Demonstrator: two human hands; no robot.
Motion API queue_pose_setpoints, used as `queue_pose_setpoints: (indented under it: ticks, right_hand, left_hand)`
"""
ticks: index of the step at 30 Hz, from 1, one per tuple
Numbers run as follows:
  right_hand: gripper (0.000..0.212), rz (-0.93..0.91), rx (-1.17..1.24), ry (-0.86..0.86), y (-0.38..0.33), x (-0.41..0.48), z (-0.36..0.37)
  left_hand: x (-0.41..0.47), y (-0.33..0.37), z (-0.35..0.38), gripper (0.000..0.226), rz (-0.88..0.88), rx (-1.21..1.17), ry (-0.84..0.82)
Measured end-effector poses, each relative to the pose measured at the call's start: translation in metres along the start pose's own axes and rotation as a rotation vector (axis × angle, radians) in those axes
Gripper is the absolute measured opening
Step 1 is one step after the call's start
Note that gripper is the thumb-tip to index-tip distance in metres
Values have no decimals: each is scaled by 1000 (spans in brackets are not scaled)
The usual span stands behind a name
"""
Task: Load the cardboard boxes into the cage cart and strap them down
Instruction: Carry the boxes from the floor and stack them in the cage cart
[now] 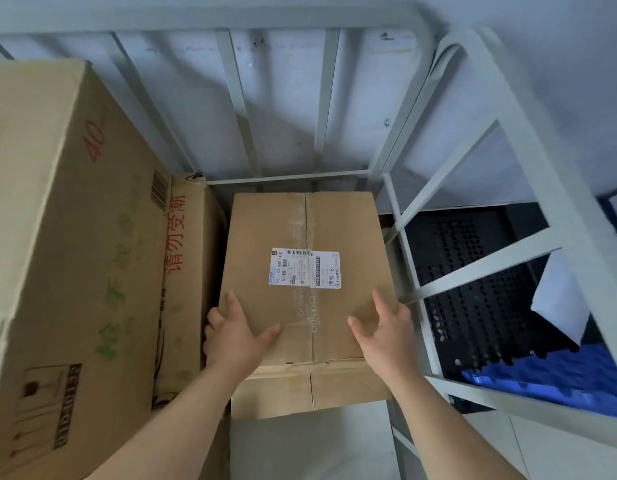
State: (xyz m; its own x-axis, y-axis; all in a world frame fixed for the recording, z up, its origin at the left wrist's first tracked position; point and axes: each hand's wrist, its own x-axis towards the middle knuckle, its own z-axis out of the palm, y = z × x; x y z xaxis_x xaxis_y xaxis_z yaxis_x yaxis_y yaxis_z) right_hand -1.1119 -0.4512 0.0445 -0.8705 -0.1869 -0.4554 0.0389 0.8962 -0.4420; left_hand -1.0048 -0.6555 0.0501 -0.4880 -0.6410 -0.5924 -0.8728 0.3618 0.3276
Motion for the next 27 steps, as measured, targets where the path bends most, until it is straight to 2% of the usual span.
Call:
queue_pose_setpoints:
  ticks: [8,19,27]
  right_hand:
    - [70,25,-106,50,-35,-115,-77]
    - [70,-82,-75,322,-121,-277,-187]
    - [70,-157,-25,505,-187,-391,-211]
  left_hand:
    - [-108,-3,-73,104,38,56,28]
    - [-247,-11,-211,98,268,-53,224]
    - [-325,-59,-305,101,405,-144,375]
